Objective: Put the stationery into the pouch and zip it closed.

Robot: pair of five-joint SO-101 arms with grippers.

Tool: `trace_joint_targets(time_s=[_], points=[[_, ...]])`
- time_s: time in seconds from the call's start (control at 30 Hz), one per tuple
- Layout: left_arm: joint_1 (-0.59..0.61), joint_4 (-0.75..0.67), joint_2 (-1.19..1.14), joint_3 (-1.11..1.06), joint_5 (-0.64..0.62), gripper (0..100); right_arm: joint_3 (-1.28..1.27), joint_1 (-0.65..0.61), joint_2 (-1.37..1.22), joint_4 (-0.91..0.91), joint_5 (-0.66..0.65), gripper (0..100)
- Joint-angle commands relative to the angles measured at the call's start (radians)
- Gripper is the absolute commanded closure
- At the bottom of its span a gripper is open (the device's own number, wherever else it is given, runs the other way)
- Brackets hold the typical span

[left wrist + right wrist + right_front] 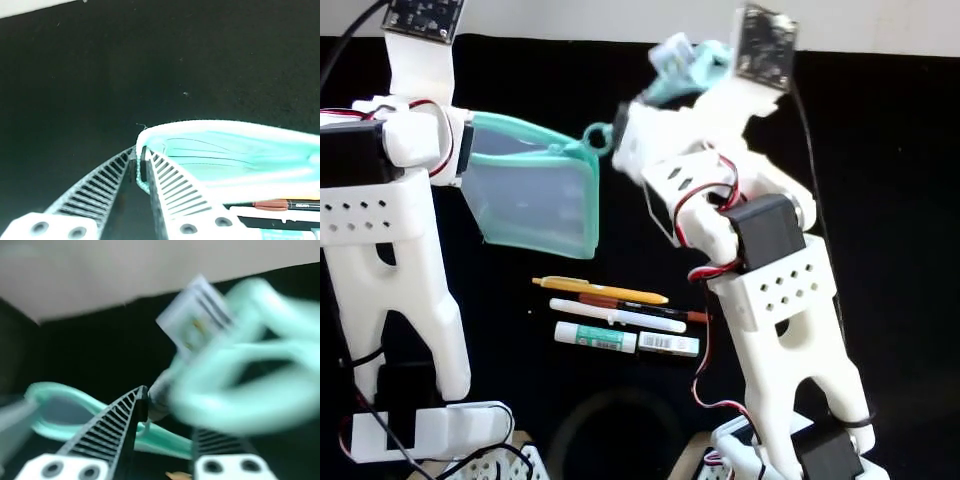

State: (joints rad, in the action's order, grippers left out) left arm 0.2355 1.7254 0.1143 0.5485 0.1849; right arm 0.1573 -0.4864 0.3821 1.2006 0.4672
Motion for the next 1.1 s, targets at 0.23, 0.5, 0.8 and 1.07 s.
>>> trace_joint_targets(time_s=[0.23,0.5,0.8,1.07], points=[[-0.027,-0.049,0.005,0.005,-0.097,99,0.007,-0.047,0.005,0.282,-0.364,70.1],[-0.035,-0.209,0.007,0.007,-0.261,99,-0.018,0.036,0.015,0.321,-0.397,70.1],[-0.033,-0.285,0.001,0.004,-0.408,99,-0.139,0.062,0.015,0.309,-0.399,70.1],[-0.033,-0.333,0.002,-0.076,-0.417,99,-0.243,0.062,0.016,0.251,-0.400,70.1]])
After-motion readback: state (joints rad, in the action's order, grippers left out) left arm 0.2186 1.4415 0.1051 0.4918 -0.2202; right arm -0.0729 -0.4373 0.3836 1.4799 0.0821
